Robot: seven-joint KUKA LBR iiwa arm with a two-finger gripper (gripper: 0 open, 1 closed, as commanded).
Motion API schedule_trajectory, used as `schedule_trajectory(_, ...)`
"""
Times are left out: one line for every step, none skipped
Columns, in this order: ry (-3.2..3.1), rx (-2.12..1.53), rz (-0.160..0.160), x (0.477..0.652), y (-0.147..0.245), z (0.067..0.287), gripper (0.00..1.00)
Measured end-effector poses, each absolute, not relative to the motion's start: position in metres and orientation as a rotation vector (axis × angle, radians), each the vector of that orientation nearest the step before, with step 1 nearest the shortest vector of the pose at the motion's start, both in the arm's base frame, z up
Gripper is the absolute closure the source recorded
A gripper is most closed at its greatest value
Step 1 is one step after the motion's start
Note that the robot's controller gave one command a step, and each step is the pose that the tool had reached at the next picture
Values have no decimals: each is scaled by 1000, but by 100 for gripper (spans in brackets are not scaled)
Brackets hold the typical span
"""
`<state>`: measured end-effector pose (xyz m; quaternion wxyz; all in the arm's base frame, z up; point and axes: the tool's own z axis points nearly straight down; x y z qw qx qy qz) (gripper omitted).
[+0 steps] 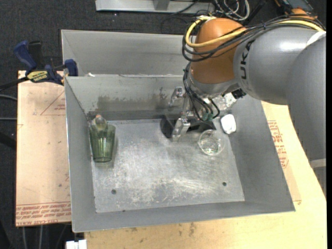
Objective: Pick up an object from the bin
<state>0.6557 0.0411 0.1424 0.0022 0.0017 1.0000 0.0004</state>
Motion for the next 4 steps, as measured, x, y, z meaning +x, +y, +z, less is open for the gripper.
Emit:
schedule_trajectory(3131,123,5,653,2,105,0)
schedule_trajectory(3066,549,-5,653,32,86,100)
schedule_trajectory(3066,549,-5,653,32,86,100)
schedule_trajectory(3100,539,-2,653,24,183,100)
